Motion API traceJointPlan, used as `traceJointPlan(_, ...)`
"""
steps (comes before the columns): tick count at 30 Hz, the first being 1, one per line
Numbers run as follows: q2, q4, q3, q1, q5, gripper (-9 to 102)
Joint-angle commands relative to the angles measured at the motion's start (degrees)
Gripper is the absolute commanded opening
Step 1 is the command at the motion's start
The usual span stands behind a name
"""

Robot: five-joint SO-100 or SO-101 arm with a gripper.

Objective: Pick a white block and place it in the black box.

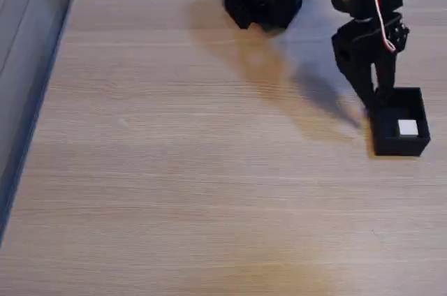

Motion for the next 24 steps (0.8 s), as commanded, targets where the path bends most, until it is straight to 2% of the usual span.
traceJointPlan(1,9.0,4.4,5.4,3.8,0.3,0)
traceJointPlan(6,23.4,12.0,16.3,10.3,0.2,0)
traceJointPlan(17,52.0,22.0,42.1,27.0,-2.3,0)
traceJointPlan(20,58.9,28.0,45.6,31.3,-4.1,0)
traceJointPlan(24,62.1,33.3,45.7,30.1,0.6,0)
